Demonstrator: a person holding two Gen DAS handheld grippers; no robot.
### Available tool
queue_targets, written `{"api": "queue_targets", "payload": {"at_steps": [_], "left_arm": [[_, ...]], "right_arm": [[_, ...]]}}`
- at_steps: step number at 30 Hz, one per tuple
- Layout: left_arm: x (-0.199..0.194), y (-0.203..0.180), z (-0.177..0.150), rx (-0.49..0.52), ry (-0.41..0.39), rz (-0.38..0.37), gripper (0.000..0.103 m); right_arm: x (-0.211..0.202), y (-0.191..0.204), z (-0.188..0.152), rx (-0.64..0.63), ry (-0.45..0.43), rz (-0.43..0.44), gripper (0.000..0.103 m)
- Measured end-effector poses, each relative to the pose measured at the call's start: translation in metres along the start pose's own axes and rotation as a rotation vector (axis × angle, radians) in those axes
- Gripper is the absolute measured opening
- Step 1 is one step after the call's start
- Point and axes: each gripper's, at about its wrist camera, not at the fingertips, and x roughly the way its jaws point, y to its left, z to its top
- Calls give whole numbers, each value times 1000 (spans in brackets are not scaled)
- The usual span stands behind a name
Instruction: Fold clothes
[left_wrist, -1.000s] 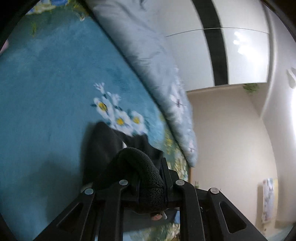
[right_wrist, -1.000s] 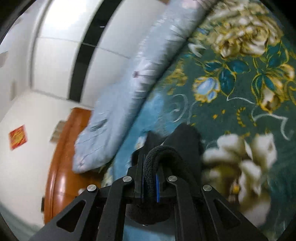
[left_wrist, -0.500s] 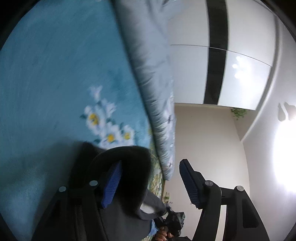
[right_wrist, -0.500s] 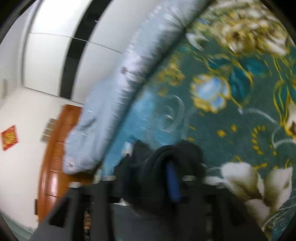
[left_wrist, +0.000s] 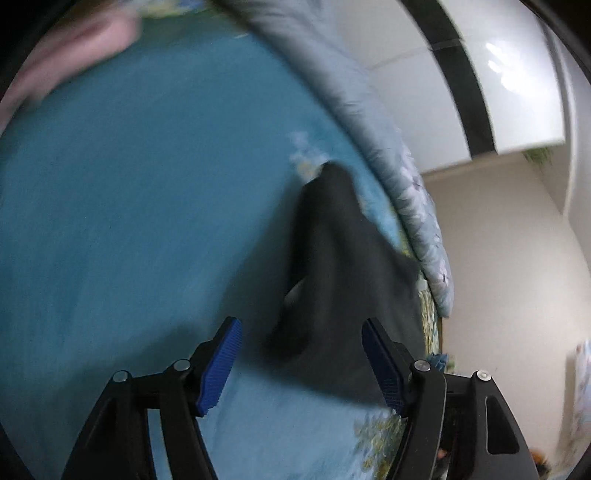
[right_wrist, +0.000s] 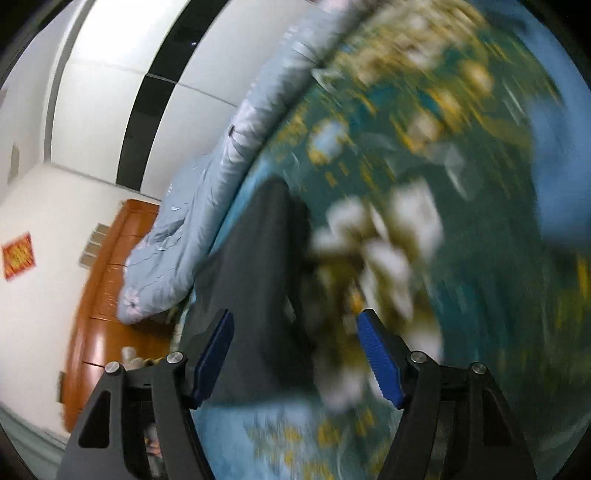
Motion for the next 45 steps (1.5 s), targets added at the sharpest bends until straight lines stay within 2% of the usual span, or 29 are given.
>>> {"api": "queue_targets", "payload": {"at_steps": [2, 4, 6, 8, 11, 14, 16, 18, 20, 21, 22, 25, 28, 32, 37, 39, 42, 45], "left_arm": [[5, 2, -12, -29, 5, 25, 71], [16, -8, -16, -8, 22, -2, 71], [27, -19, -18, 5, 39, -39, 71], [40, -24, -16, 2, 25, -12, 71], [46, -21, -15, -29, -12, -31, 71], [47, -24, -14, -16, -25, -31, 72], [47, -26, -13, -16, -34, -34, 71], [48, -25, -12, -32, -45, -43, 71], [46, -24, -13, -52, -56, -50, 60], [44, -23, -14, -58, -62, -47, 48], [41, -22, -15, -63, -67, -44, 40], [31, -28, -21, -53, -83, -31, 30], [17, -34, -31, -33, -99, -14, 29], [-15, -31, -63, 26, -93, -22, 29], [-72, -6, -117, 97, -79, -70, 29], [-87, 0, -134, 147, -89, -56, 29], [-84, 11, -140, 147, -72, -27, 29], [-77, 25, -139, 111, -54, -32, 32]], "right_arm": [[3, -4, -13, 1, 7, 33, 71], [10, 7, -19, -57, 0, 19, 72], [20, 14, -20, -52, 4, 59, 72], [33, 18, -20, -9, 7, 110, 72], [46, 20, -22, 48, -78, 76, 72], [53, 26, -26, 63, -156, 45, 72], [58, 33, -29, 51, -192, 22, 72], [61, 37, -30, 66, -200, 37, 73], [62, 39, -32, 89, -207, 40, 67], [61, 37, -32, 104, -205, 42, 55], [60, 35, -33, 119, -202, 45, 48], [57, 32, -35, 150, -175, 85, 40], [48, 38, -43, 139, -157, 115, 37], [24, 45, -66, 99, -146, 134, 37], [-17, 34, -119, 79, -95, 153, 37], [-34, 29, -142, 47, -74, 151, 37], [-39, 15, -164, 42, -50, 121, 37], [-35, 3, -169, 94, -53, 125, 37]]}}
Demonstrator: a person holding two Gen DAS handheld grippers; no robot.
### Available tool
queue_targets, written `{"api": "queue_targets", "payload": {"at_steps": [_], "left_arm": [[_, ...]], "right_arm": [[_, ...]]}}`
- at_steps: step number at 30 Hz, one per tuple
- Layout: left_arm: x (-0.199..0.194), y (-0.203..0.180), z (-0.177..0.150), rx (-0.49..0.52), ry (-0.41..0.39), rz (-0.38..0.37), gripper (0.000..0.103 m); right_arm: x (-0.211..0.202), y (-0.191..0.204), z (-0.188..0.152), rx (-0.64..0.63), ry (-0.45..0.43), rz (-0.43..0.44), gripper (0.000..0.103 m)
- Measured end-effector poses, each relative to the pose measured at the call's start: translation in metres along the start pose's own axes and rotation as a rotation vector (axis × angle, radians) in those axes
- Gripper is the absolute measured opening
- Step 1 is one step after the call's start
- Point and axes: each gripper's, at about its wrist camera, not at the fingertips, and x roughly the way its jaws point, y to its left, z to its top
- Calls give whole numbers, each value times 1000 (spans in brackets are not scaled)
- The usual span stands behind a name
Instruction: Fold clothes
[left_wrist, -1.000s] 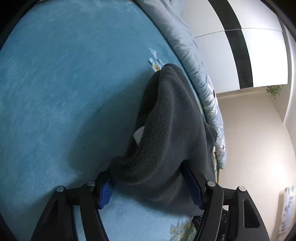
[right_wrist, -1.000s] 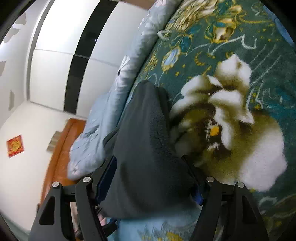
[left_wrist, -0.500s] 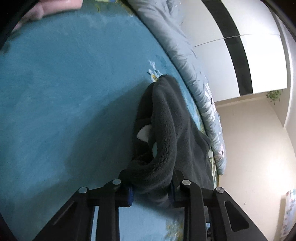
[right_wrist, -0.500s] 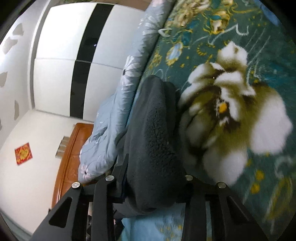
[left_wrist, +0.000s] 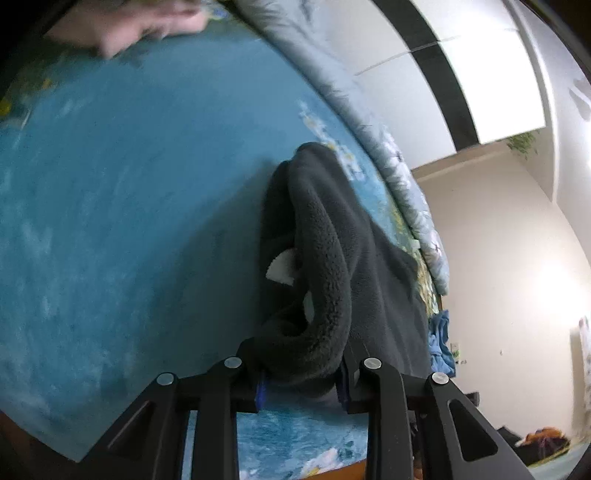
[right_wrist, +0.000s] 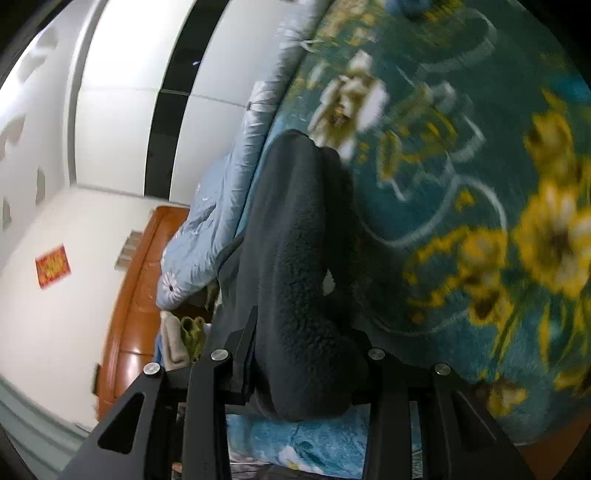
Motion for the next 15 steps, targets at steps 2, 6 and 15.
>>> {"api": "queue_targets", "payload": {"at_steps": [2, 6, 15], "left_arm": [[-1, 4, 1, -6, 0, -13, 37], [-12, -4, 5, 107, -31, -28, 53], [1, -13, 49, 169, -14, 41, 67]], "right_arm": [[1, 2, 1, -15, -3, -8, 38], [-2, 10, 7, -96, 0, -28, 46], [-13, 9, 35, -195, -15, -35, 59]]}}
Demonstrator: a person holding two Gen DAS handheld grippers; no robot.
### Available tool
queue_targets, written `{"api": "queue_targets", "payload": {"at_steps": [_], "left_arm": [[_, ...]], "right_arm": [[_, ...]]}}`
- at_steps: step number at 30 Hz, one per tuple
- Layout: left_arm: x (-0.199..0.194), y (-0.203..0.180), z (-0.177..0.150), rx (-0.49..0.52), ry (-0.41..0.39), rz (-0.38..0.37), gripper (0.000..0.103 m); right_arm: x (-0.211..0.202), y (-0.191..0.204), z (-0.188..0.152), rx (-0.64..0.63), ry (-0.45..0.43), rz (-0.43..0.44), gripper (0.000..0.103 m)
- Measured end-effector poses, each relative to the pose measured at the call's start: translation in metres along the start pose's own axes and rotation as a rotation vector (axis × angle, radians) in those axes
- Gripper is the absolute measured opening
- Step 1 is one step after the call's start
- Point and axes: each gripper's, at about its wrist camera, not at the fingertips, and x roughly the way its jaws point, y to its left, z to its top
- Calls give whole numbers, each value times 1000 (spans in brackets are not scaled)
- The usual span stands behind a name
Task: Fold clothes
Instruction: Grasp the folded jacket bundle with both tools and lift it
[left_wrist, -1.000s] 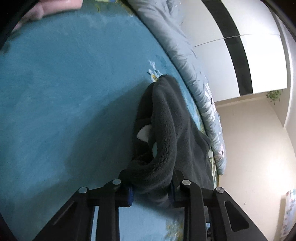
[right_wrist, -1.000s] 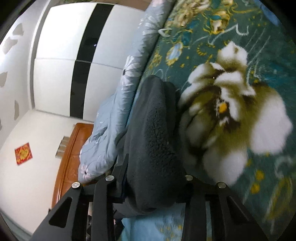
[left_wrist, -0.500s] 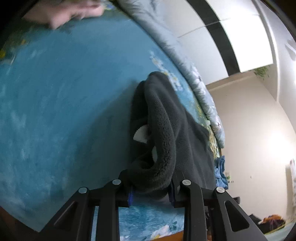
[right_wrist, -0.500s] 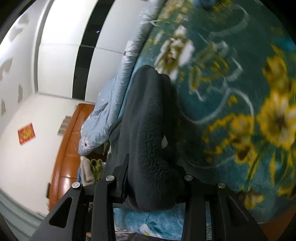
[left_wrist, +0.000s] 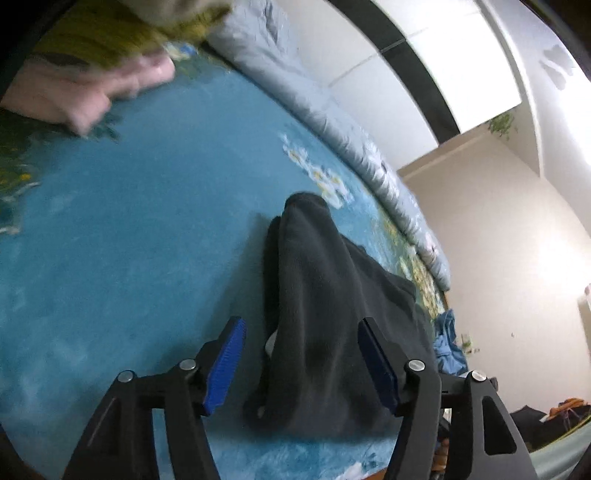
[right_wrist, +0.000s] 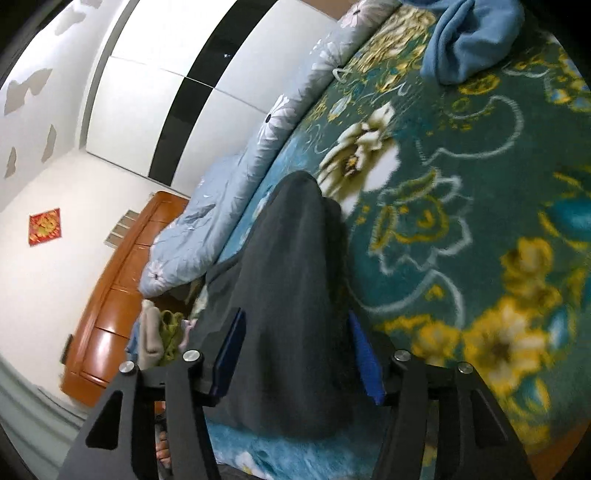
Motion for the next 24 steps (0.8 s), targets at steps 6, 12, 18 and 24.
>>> {"api": "queue_targets", "payload": {"at_steps": [6, 12, 18, 24], "left_arm": [[34, 5, 8, 25, 185, -56, 79], [45, 1, 14, 129, 279, -46, 87], [59, -6, 20, 155, 320, -89, 92], [70, -25, 11, 215, 330, -62, 91]], "right_arm": [[34, 7, 19, -27, 127, 5, 59], [69, 9, 31, -35, 235, -17, 64], [87, 14, 42, -58, 295, 16, 64], [85, 11, 39, -105, 305, 59, 64]]}}
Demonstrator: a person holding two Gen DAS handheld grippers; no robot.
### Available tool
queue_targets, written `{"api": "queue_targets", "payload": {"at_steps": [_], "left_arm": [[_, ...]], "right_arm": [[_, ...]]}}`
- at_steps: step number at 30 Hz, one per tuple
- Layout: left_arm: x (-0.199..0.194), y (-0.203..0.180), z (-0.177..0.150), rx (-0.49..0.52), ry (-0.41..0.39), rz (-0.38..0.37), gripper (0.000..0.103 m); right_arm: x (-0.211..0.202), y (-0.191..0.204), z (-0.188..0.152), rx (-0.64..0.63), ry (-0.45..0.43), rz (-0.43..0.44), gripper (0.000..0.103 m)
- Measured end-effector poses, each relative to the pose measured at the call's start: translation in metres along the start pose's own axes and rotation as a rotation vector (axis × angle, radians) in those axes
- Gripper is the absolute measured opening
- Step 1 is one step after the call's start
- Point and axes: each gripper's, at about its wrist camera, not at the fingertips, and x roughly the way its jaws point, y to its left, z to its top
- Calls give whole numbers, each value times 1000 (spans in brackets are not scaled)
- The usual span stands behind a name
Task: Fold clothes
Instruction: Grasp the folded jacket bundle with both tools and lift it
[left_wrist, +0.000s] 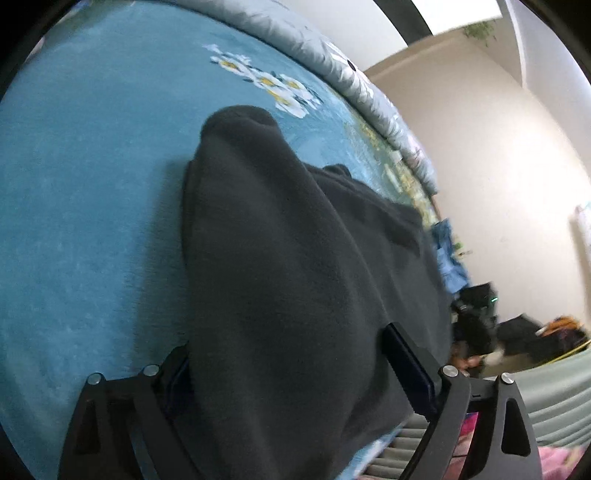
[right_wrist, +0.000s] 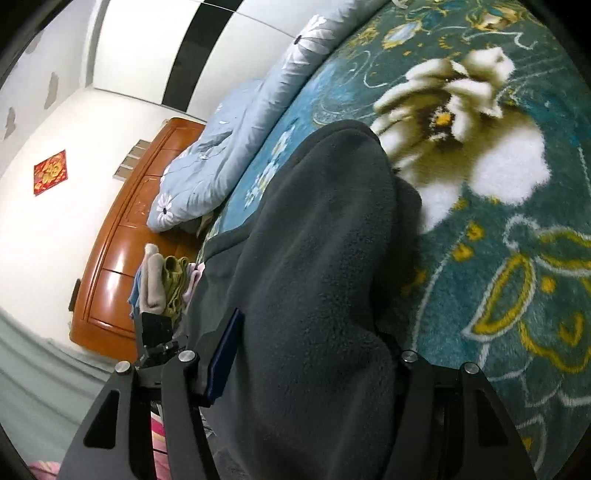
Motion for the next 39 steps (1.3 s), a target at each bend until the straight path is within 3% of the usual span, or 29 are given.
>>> {"api": "queue_targets", "payload": {"at_steps": [5, 11, 16, 19, 22, 26, 29, 32, 36, 39], "left_arm": [[4, -14, -2, 19, -31, 85, 91], [0, -14, -8, 19, -77, 105, 78], [-3, -11, -12, -3, -107, 74, 63], [-7, -6, -18, -33, -135, 15, 53], [-11, -7, -27, -31, -165, -28, 48], [-8, -6, -26, -36, -164, -45, 48], [-5, -5, -22, -29, -157, -31, 48], [-5, -5, -20, -10, -151, 3, 55], [1, -7, -14, -24, -126, 61, 73], [9, -8, -12, -26, -106, 47, 74]], "right_arm": [[-1, 0, -6, 3, -27, 12, 58], [-3, 8, -13, 23, -47, -15, 50], [-6, 17, -16, 31, -55, -48, 45], [-9, 26, -18, 33, -64, -70, 42], [-14, 40, -23, 1, -75, -86, 41], [-17, 60, -30, -69, -71, -87, 40], [-15, 55, -28, -45, -65, -93, 40], [-11, 47, -26, -39, -53, -94, 40], [-8, 34, -22, -25, -35, -109, 43], [-6, 32, -20, -55, -28, -114, 46]]}}
